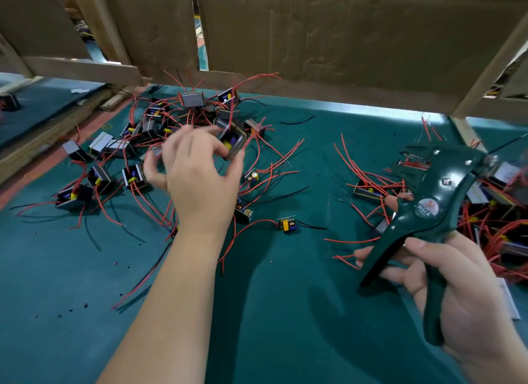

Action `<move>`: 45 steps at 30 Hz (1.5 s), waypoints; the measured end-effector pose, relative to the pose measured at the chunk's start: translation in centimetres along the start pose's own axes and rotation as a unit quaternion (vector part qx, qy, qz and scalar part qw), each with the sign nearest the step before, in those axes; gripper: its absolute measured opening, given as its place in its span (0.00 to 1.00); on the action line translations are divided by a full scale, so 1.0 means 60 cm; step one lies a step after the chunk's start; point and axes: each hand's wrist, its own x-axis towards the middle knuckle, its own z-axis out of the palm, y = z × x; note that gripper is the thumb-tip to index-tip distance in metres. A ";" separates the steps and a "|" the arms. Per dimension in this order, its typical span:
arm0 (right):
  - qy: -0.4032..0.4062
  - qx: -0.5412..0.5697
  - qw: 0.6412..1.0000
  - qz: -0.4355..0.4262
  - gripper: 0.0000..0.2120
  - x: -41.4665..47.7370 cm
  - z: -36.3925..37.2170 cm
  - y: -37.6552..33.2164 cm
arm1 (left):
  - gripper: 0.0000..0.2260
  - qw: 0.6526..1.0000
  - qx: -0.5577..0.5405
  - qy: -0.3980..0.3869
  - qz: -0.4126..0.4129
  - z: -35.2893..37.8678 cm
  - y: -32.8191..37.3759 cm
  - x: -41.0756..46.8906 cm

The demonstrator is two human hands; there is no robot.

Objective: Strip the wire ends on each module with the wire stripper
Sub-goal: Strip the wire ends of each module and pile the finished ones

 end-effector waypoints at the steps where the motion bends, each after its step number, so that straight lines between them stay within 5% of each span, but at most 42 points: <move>1: -0.007 0.012 1.000 -0.001 0.15 0.000 -0.001 0.002 | 0.10 0.998 -0.042 -0.003 0.039 -0.002 0.007 -0.002; 4: -0.034 0.039 0.999 0.005 0.19 -0.003 -0.001 0.005 | 0.17 0.971 -0.195 -0.098 0.095 -0.007 0.035 -0.018; 7: -0.046 0.048 0.998 0.017 0.21 -0.007 0.002 0.009 | 0.23 0.934 -0.304 -0.174 0.064 -0.008 0.058 -0.033; 13: -0.097 0.112 0.987 0.068 0.25 -0.010 0.017 -0.004 | 0.16 0.904 -0.350 -0.246 0.006 -0.016 0.070 -0.035; 20: -0.145 0.182 0.964 0.128 0.40 -0.008 0.023 -0.026 | 0.16 0.799 -0.456 -0.382 -0.090 -0.023 0.081 -0.036; 25: -0.151 0.200 0.959 0.134 0.39 -0.007 0.023 -0.028 | 0.10 0.735 -0.505 -0.436 -0.120 -0.030 0.081 -0.028; 29: -0.151 0.203 0.957 0.143 0.39 -0.008 0.023 -0.027 | 0.12 0.684 -0.535 -0.438 -0.232 -0.031 0.093 -0.023; 37: -0.164 0.194 0.957 0.142 0.34 -0.009 0.025 -0.025 | 0.09 0.681 -0.551 -0.448 -0.179 -0.038 0.090 -0.031; 45: -0.217 0.189 0.947 0.144 0.35 -0.010 0.024 -0.022 | 0.06 0.716 -0.550 -0.388 -0.184 -0.041 0.102 -0.033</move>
